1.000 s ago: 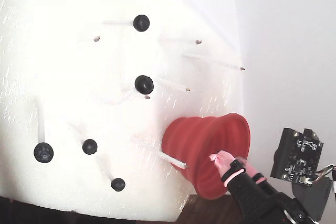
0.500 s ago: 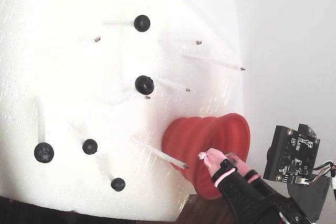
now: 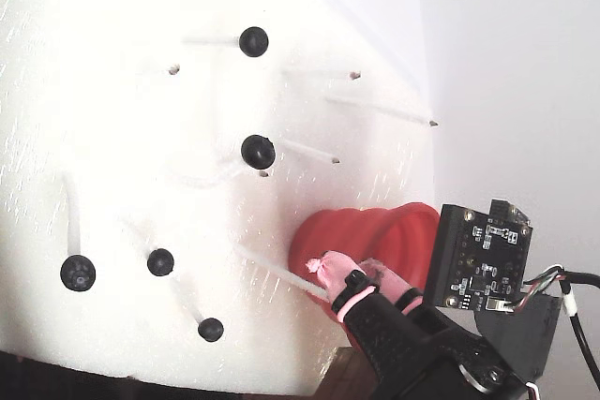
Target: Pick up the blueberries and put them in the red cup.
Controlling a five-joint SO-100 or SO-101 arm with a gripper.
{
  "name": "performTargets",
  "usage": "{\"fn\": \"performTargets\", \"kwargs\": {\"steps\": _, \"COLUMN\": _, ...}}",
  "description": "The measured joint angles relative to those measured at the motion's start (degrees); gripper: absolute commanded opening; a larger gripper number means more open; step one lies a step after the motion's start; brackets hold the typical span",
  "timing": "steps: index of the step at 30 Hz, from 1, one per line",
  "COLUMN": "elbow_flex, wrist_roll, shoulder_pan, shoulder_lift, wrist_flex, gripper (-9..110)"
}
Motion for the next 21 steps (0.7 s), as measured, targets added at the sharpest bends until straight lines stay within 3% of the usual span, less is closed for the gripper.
{"fn": "performTargets", "kwargs": {"steps": 21, "elbow_flex": -4.0, "wrist_roll": 0.0, "shoulder_pan": -3.4, "shoulder_lift": -11.1, "wrist_flex": -8.0, "gripper": 19}}
